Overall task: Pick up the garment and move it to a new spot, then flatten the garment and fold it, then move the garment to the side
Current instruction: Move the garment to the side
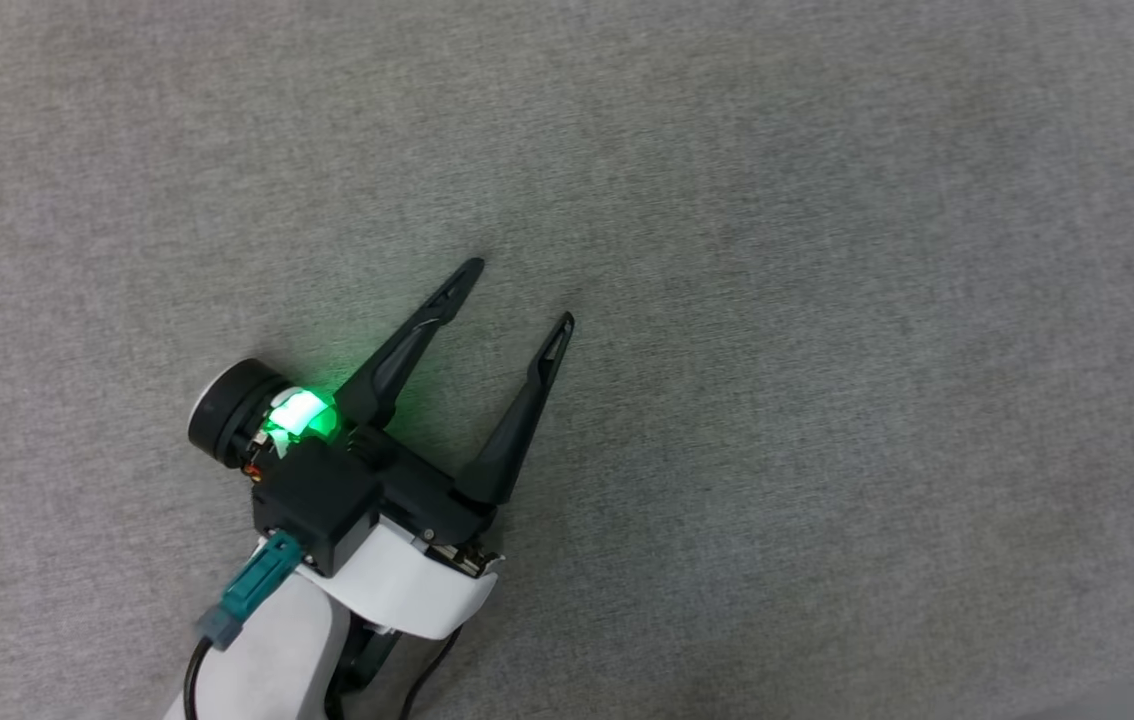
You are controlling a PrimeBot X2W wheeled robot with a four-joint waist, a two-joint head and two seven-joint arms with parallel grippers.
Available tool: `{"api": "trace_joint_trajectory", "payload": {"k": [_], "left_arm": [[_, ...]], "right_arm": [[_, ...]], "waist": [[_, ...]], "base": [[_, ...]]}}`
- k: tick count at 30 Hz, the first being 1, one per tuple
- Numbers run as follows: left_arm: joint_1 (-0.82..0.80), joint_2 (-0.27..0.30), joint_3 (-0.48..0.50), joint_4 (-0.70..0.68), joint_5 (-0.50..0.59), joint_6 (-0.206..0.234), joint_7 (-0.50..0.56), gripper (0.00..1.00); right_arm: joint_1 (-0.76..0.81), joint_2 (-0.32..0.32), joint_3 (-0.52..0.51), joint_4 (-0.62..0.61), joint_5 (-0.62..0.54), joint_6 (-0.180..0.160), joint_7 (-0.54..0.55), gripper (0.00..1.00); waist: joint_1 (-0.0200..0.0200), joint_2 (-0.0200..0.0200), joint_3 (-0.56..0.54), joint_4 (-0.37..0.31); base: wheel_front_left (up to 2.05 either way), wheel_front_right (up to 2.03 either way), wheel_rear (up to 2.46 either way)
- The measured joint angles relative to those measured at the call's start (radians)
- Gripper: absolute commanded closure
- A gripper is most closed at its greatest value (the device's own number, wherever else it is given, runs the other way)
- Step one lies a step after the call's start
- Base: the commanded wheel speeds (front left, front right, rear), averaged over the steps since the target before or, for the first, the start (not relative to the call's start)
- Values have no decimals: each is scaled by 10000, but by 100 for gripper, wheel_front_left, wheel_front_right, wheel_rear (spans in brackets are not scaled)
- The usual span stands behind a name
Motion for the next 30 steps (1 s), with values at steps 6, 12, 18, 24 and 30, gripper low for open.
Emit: {"api": "trace_joint_trajectory", "payload": {"k": [6,12,18,24,30], "left_arm": [[-4,10,38,-21,-2,-2,-8,0],[16,-56,119,71,0,0,-8,0],[386,-337,466,201,-84,0,2,0],[1004,-746,1216,370,-173,0,4,0],[1823,-1154,2518,426,31,2,2,0]], "right_arm": [[-190,251,-506,568,-412,0,-405,100],[-374,418,-794,686,-725,0,-330,0],[-430,823,-945,140,-865,-2,-447,0],[-450,1618,-1039,-757,-811,-2,-1072,0],[-193,3101,-1394,-1948,-685,-4,-2194,0]], "waist": [[0,0,82,193],[0,0,-104,279],[-1,0,-744,368],[-1,0,-1820,476],[-2,0,-3158,694]], "base": [[0,0,0],[0,0,0],[0,0,0],[0,0,0],[0,0,0]]}}
